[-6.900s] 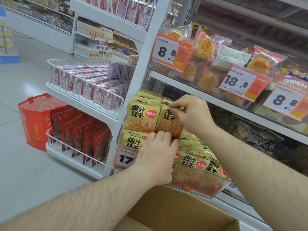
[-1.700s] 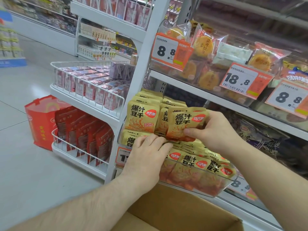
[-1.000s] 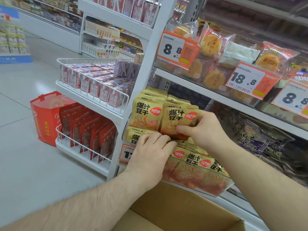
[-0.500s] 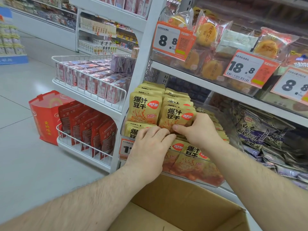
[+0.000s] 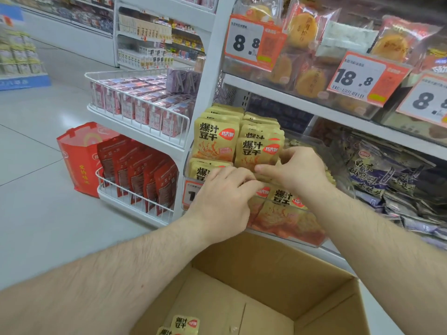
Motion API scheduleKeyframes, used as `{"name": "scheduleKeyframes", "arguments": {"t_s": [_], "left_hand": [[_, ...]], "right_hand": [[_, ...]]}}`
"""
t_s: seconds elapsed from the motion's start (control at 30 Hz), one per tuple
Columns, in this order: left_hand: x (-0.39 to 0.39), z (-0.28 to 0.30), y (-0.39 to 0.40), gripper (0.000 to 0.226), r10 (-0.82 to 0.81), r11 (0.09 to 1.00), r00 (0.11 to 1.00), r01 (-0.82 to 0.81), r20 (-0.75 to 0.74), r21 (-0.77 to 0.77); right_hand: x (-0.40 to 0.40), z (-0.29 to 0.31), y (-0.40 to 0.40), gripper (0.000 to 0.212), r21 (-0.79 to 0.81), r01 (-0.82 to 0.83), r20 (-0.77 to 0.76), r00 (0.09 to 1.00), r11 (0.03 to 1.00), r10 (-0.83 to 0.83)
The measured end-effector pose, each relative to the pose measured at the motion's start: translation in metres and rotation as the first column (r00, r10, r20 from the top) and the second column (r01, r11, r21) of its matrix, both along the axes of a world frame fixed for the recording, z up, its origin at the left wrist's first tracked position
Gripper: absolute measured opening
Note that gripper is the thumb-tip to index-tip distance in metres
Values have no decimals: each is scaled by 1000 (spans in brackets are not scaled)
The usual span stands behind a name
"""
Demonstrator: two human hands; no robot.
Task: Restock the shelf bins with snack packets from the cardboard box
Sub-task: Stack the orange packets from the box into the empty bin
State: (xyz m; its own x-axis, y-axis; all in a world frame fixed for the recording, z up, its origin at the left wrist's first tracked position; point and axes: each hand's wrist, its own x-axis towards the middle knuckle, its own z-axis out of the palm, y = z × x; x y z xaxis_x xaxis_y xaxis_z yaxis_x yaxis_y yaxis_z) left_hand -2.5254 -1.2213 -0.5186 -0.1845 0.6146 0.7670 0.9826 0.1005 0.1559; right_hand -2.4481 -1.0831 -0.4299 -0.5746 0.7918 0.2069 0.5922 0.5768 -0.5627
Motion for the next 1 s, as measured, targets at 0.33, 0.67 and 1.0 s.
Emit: {"name": "scheduleKeyframes", "arguments": {"t_s": [0.33, 0.67, 1.0], "left_hand": [[18, -50, -41, 31, 296, 490, 842, 270, 450, -829], [3, -68, -39, 11, 523, 411, 640, 390, 563, -824], [-6, -76, -48, 23, 603, 383, 583, 387, 544, -839]], "right_hand": [[51, -226, -70, 3, -410, -30, 259, 955, 912, 148], [23, -429, -145, 15, -824, 403, 488, 862, 399, 137], [38, -393, -96, 13, -971, 215, 209, 976, 101, -61]]}}
